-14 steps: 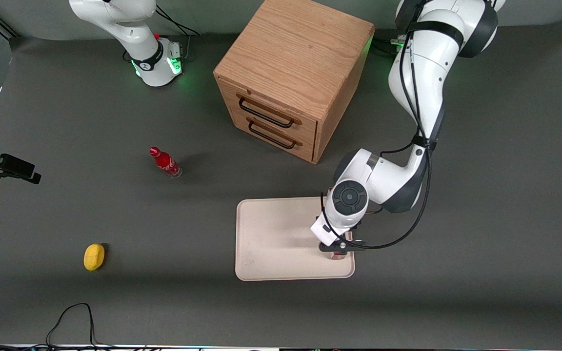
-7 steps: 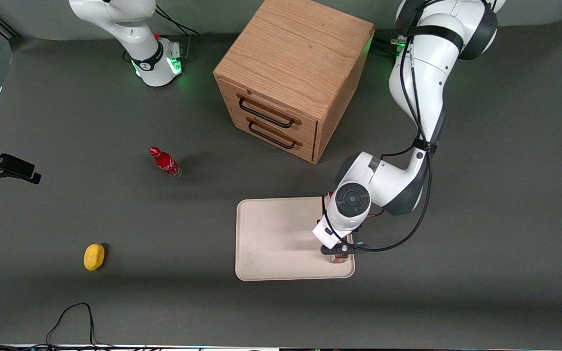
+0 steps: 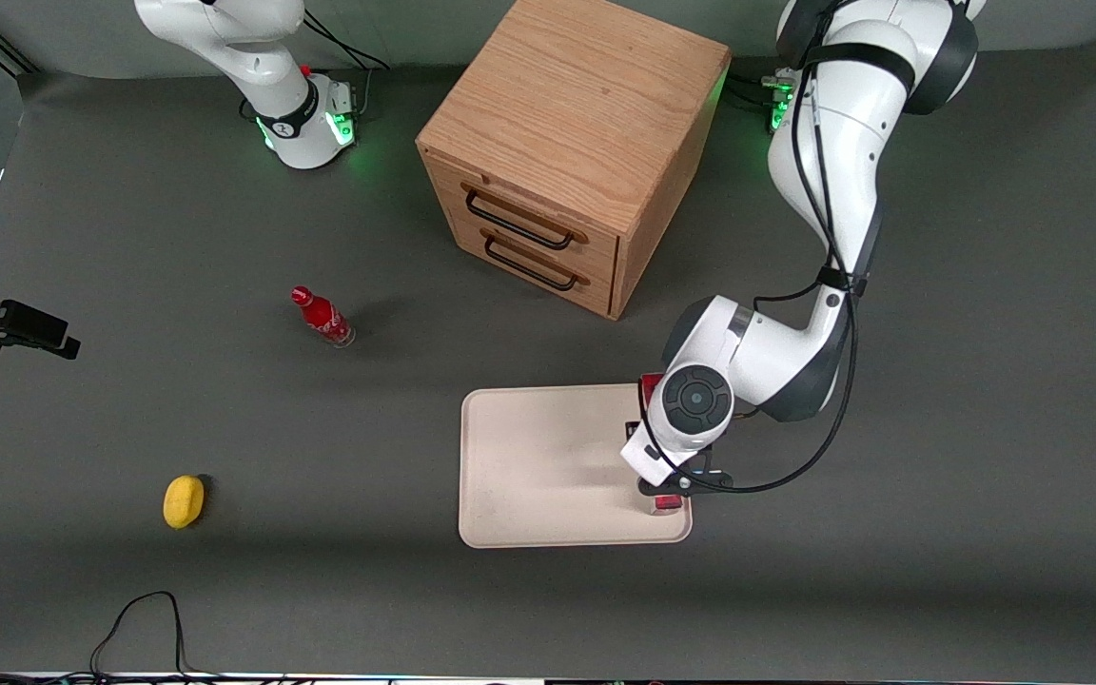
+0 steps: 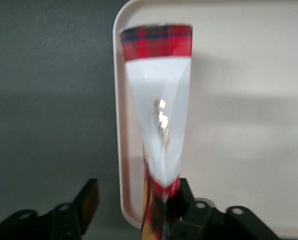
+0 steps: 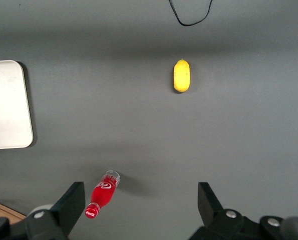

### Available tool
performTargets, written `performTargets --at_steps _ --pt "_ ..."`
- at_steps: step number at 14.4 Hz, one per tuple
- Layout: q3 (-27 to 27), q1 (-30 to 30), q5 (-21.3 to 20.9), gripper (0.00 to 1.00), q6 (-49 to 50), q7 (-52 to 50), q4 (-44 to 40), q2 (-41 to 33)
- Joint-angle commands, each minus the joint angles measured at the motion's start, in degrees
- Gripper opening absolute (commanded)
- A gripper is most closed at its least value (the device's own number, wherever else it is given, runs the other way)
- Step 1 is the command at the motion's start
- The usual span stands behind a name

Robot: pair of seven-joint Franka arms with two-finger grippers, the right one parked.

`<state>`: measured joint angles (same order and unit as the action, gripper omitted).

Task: Place red cookie box on tray

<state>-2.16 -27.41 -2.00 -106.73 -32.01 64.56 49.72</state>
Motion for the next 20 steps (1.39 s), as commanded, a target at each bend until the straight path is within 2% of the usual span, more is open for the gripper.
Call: performTargets --at_steps 1,6,10,16,20 --pt "0.3 -0.6 0.3 1.00 7.6 -0.8 -0.2 -6.5" --pt "0.3 -0.5 0.2 1.00 20.6 -2.0 0.2 -20.2" --pt "0.8 1.3 -0.4 1.00 22.2 -1.2 6.1 -29.3" --pt "0.9 13.2 -0.8 1.00 14.4 11.2 24.9 -43.3" --pt "0.9 20.3 -0.6 1.00 12.0 19.8 28.3 -45.6"
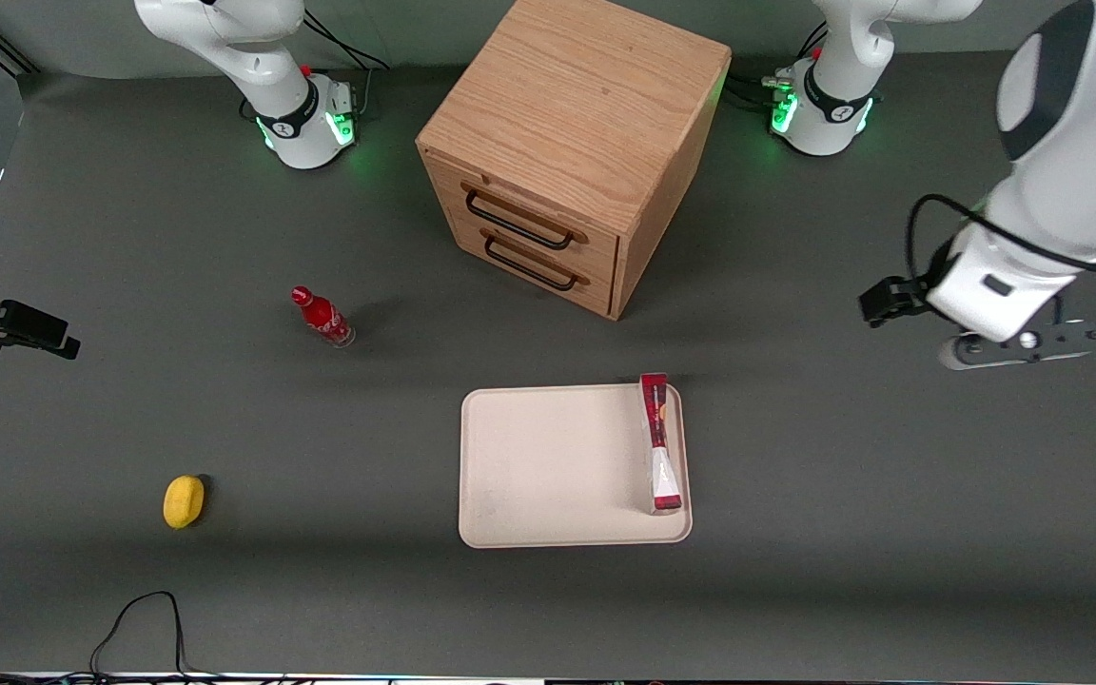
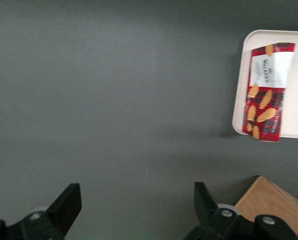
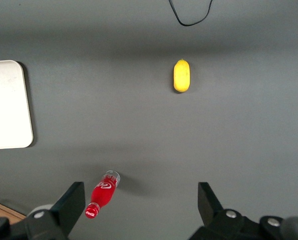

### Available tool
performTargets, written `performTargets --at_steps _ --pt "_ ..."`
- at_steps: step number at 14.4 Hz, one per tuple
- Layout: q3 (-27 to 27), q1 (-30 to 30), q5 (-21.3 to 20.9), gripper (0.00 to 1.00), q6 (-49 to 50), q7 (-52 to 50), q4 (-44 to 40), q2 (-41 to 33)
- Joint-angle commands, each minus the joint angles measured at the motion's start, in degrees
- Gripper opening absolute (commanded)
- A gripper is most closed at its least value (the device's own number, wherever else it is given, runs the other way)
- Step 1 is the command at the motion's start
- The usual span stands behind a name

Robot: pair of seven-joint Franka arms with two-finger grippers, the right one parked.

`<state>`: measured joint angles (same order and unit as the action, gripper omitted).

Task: Place red cookie box on tray

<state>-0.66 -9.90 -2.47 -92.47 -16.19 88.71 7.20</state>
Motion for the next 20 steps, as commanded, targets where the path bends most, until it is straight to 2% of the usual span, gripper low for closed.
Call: performTargets --at_steps 1,3,8,10,14,17,20 --pt "-0.6 4.3 -0.1 1.00 -2.5 5.8 4.2 -3.1" --pt "-0.7 6.6 0.3 1.00 -3.0 8.3 4.4 -3.4" --pt "1.4 6.7 0.3 1.00 -7.7 8.4 8.3 -5.8" --pt "2.9 5.9 0.6 1.00 -8.5 8.4 6.7 -5.2" --pt "2.6 6.4 0.9 1.00 -6.9 8.0 1.3 -2.2" --pt "2.5 7.9 5.0 1.00 -5.3 8.5 0.9 -2.2" --pt "2.6 8.0 5.5 1.00 -2.5 12.2 1.0 -3.0"
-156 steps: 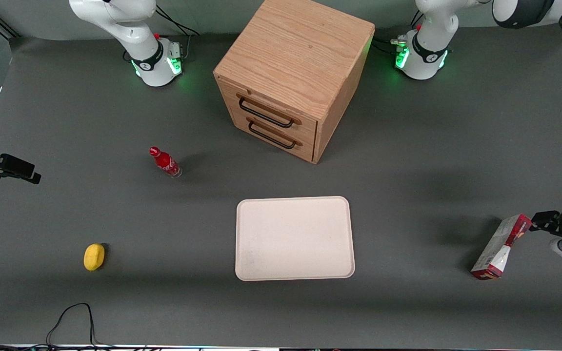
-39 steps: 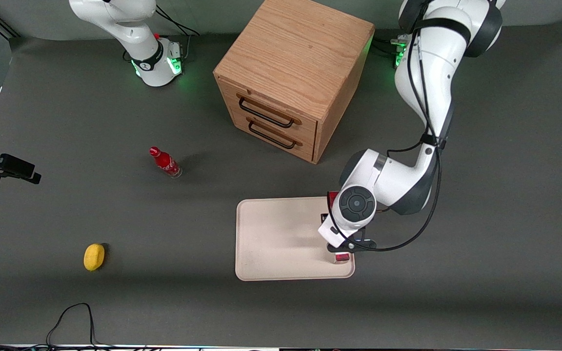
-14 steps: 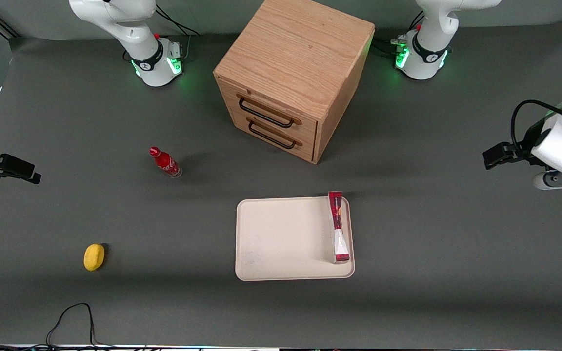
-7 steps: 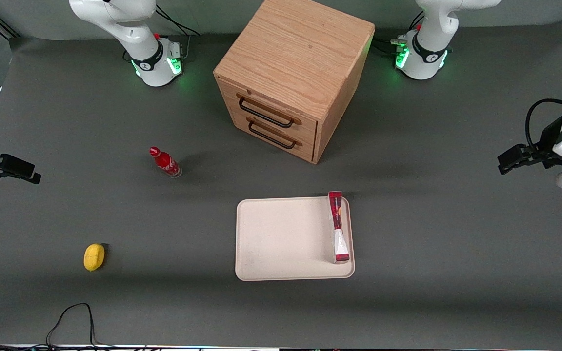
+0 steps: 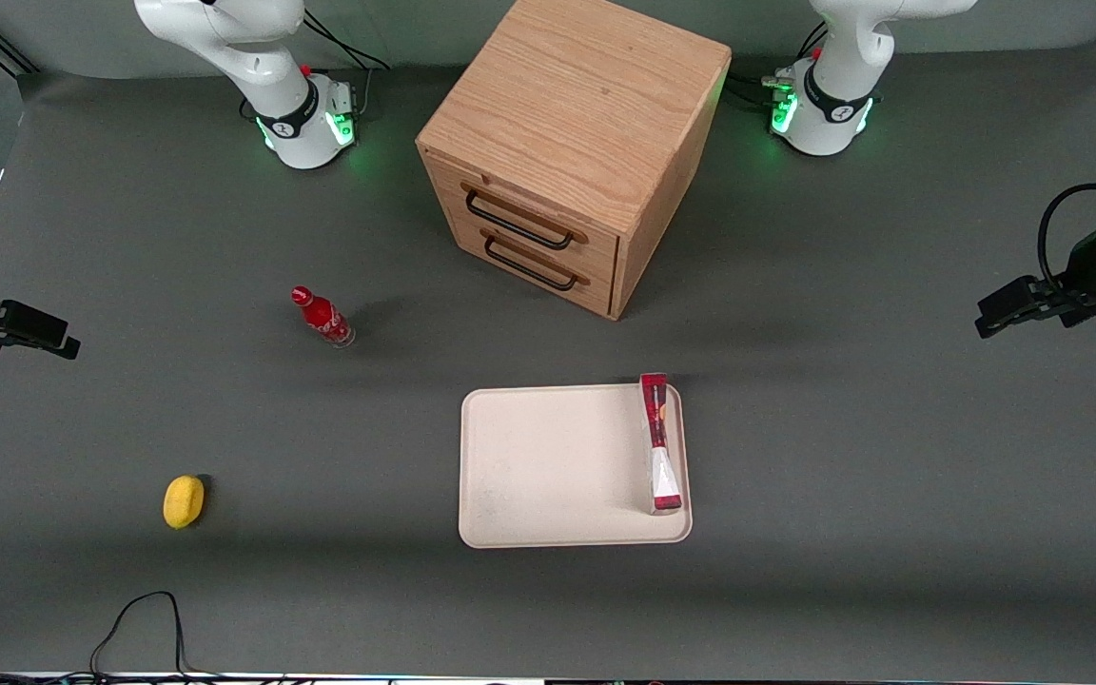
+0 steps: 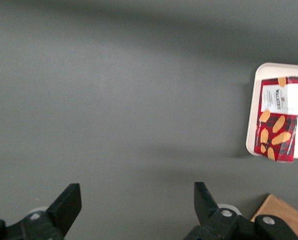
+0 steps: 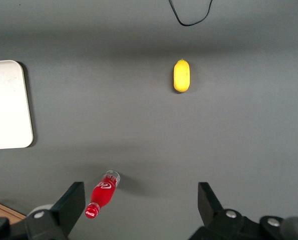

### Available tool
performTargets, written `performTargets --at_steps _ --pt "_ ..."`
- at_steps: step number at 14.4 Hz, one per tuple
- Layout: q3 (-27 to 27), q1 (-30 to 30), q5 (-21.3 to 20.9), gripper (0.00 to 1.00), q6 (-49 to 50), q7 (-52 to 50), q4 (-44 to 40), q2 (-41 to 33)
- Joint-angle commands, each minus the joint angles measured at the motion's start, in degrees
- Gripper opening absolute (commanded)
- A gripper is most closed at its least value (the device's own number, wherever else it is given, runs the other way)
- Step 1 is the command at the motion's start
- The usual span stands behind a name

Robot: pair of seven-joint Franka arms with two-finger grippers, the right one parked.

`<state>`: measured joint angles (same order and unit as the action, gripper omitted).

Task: Place red cookie box on tray

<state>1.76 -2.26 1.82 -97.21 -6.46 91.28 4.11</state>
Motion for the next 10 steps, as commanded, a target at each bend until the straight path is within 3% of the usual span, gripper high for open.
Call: performTargets --at_steps 1,8,10 --pt "0.3 0.2 1.3 1.00 2.4 2.2 -1.5 0.1" --pt "-0.9 -0.2 0.5 1.00 2.2 0.3 -1.3 0.1" --pt "-1.5 -0.3 -2.2 1.00 2.2 0.3 -0.8 0.0"
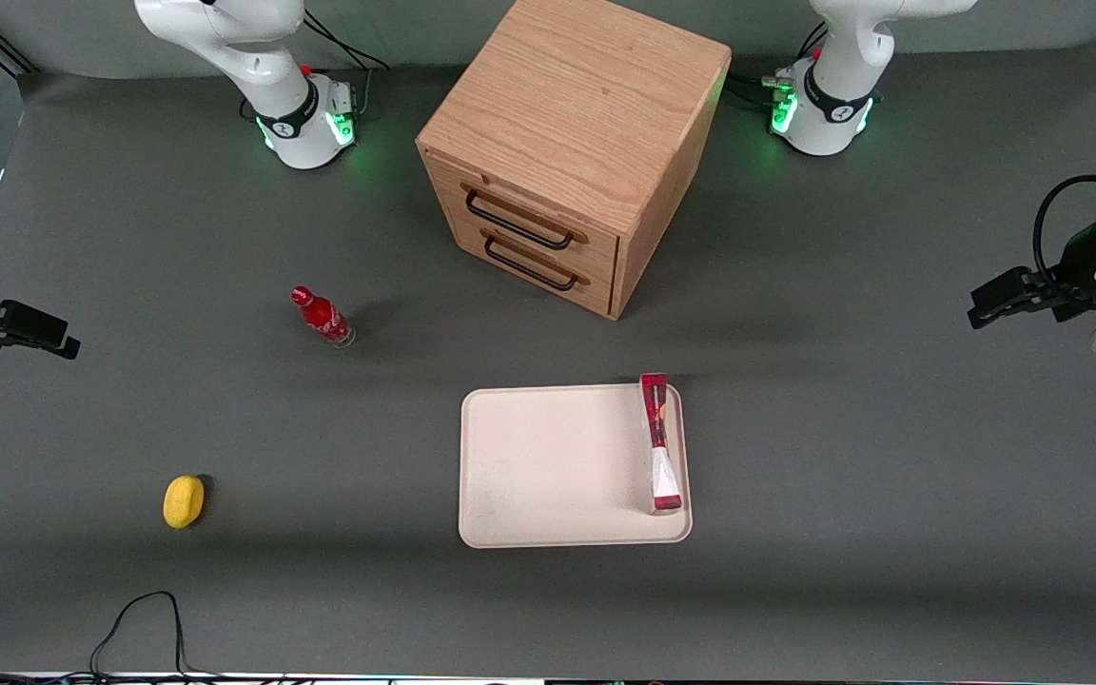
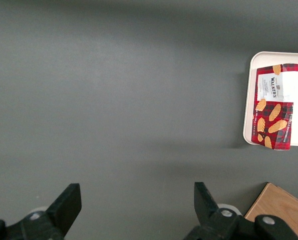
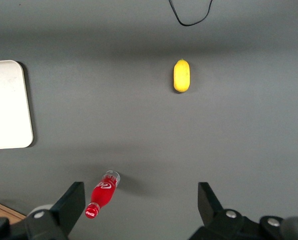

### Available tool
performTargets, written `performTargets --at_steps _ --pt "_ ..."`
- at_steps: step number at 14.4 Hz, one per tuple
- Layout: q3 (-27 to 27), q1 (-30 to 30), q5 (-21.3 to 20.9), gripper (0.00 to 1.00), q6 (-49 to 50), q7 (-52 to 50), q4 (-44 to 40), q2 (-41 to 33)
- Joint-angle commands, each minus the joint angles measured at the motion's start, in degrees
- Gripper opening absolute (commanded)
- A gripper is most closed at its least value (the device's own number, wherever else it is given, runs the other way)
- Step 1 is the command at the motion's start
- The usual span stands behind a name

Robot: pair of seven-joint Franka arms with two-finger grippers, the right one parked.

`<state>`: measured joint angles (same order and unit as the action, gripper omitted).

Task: Place red cookie box on tray

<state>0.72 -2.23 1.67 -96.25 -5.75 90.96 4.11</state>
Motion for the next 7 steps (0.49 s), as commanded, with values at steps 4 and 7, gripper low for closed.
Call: performTargets --at_steps 4,7 --pt "-0.8 -0.2 -2.6 1.00 1.6 0.7 -0.2 -0.1" --pt "-0.8 -0.2 -2.6 1.00 2.4 4.0 -0.3 0.0"
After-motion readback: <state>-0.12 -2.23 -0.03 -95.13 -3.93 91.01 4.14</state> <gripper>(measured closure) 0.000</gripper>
